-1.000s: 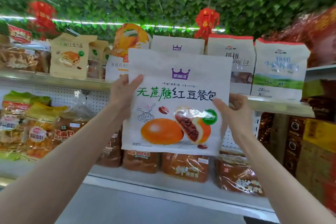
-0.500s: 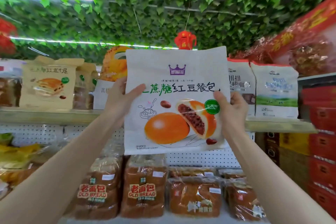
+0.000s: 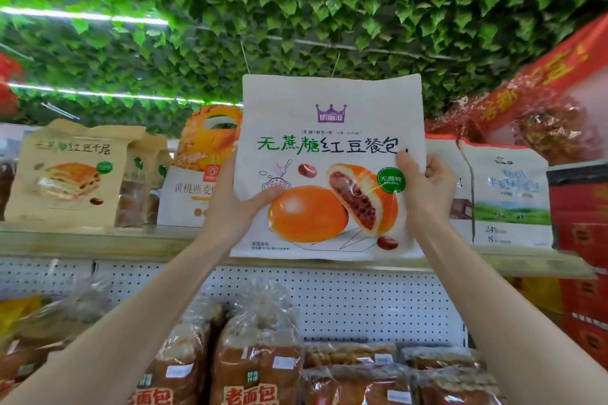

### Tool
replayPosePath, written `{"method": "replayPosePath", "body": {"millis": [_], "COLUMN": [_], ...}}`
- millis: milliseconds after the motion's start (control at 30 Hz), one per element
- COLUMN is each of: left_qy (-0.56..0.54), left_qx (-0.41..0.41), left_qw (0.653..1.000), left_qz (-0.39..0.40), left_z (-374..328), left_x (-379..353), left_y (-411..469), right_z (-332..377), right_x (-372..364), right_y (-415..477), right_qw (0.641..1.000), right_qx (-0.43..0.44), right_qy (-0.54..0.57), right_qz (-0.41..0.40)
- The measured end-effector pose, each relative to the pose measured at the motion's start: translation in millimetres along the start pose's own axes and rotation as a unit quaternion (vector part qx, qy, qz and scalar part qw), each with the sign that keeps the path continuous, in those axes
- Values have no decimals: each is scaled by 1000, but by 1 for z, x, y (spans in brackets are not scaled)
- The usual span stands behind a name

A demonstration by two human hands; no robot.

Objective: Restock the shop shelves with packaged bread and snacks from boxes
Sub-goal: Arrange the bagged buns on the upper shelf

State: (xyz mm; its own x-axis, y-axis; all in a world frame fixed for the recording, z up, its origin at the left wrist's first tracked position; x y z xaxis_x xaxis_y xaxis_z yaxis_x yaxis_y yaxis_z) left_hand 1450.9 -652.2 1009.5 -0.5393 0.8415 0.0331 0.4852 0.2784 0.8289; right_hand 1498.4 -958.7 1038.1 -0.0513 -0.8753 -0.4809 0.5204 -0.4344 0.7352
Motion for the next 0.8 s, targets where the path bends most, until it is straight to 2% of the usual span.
{"method": "replayPosePath", "body": {"millis": [167, 533, 800], "left_qy": [11, 35, 34], "left_qx": [-19, -25, -32], "left_qw": [1000, 999, 999], "left_qz": [-17, 1, 21], "left_z": [5, 48, 62], "left_x": [-15, -60, -81], "left_y": [25, 62, 70], "right_z": [-13, -74, -93], "right_x": [-6, -2, 2], "right_y": [25, 66, 81], "right_qw": [1000, 999, 998], "right_qx": [2, -2, -3], "right_qy": [-19, -54, -60], "right_qz": [11, -3, 7]}}
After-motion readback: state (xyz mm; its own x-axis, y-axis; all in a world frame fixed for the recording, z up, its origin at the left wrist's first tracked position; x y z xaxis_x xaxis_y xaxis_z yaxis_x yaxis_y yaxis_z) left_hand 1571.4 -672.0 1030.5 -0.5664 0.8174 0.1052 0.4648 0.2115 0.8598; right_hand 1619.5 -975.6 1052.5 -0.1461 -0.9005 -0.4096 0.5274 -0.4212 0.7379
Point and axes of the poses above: each hand's wrist, its own y-axis towards the middle knuckle, its own x-axis out of the back of the hand, z = x × y, the point moved 9 cm from there along y, towards the middle knuckle, and after that the axes turned 9 degrees about y, right-handed, at the moved point
